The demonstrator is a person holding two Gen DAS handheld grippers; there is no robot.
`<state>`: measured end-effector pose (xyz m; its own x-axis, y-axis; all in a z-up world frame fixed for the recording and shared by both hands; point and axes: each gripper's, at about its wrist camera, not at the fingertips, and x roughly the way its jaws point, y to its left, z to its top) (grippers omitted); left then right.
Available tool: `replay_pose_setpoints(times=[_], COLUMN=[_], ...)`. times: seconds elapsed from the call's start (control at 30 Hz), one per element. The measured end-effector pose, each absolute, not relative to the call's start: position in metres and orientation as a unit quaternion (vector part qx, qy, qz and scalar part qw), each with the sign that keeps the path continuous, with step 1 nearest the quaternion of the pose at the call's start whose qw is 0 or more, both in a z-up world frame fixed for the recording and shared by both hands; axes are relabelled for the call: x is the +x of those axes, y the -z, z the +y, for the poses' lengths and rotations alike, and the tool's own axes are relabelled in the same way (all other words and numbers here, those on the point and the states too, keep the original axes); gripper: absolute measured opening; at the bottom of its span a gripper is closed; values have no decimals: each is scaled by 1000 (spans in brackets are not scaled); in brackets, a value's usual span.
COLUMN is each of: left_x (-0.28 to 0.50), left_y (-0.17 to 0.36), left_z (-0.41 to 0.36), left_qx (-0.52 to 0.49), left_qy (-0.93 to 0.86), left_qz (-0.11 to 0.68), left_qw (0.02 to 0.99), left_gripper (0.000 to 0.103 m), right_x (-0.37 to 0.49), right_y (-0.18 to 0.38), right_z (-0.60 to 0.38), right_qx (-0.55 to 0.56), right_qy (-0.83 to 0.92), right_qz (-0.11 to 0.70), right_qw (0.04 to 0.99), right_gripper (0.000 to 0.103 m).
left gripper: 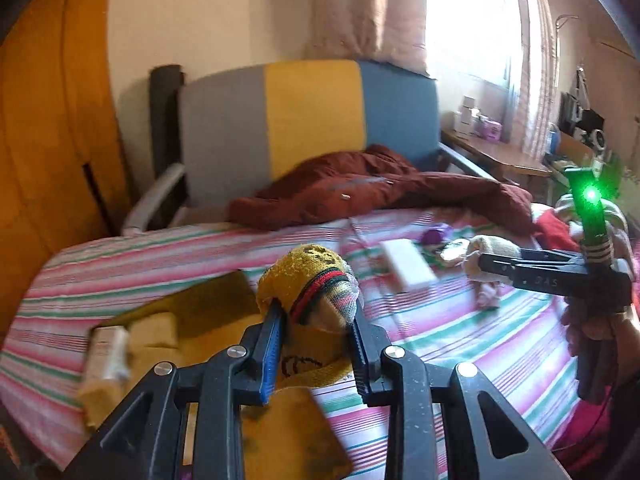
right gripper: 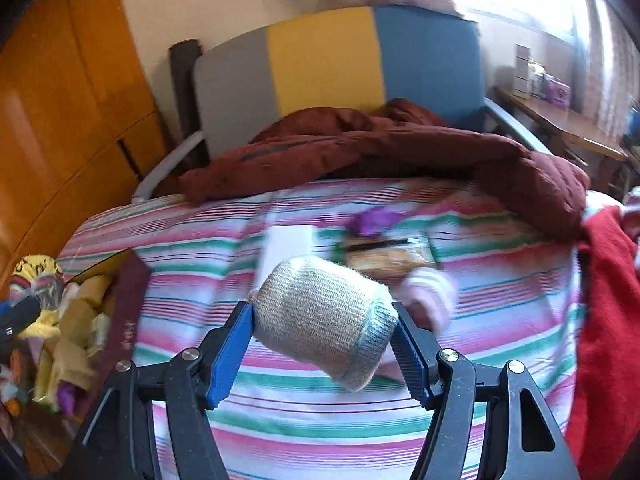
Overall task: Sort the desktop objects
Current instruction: 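Carry the yellow cap and white sock to the tin tray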
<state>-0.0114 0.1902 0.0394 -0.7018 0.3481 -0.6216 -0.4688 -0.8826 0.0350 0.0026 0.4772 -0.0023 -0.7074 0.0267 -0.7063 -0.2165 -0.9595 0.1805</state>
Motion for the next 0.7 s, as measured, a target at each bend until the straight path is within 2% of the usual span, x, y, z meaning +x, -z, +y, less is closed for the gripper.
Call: replay_pose_setpoints(times=[0.33, 0.7], left_x=[0, -1], left_y=[-55, -57], left_z=[124, 66], left_qx=[-275, -270], left_qy=[-944, -955], left_qz=[101, 76], left_qw=[149, 97], left_gripper=[30, 30], right_x=[-18, -43], right_y=[-22, -13], right_z=[367, 255], right_qx=[-372, -391], right_qy=[-922, -911], right_qz=[109, 78], right_qw=[-22, -106], right_gripper=[68, 68])
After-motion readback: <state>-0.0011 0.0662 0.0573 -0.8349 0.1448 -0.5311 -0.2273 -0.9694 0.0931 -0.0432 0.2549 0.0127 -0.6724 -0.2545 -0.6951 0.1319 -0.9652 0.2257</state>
